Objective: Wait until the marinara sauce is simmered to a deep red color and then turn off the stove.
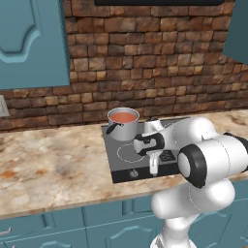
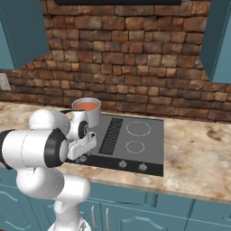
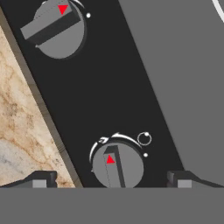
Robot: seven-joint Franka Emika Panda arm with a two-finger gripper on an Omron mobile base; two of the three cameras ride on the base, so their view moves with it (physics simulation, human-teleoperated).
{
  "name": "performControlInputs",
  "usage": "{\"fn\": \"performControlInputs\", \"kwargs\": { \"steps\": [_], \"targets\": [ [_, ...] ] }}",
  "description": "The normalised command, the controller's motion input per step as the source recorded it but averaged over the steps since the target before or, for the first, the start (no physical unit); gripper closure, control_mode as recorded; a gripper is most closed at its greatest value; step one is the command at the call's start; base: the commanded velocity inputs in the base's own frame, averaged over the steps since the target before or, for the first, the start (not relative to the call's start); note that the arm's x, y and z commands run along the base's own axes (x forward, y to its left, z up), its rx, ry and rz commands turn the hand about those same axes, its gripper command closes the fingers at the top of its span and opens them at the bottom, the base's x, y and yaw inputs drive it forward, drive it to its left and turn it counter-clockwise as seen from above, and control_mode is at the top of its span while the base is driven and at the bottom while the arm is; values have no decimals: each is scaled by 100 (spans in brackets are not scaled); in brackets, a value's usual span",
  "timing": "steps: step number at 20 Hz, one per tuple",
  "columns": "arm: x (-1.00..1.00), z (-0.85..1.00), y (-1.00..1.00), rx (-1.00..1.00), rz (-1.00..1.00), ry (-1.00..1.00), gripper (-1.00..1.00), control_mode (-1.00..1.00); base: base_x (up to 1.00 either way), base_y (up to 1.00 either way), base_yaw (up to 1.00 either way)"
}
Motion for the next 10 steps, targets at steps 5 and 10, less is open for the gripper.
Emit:
{"fn": "performControlInputs", "kwargs": {
  "steps": [5,10],
  "targets": [
    [0,0,0,0,0,0,-100,-100,0,0,0],
    [0,0,0,0,0,0,-100,-100,0,0,0]
  ]
}}
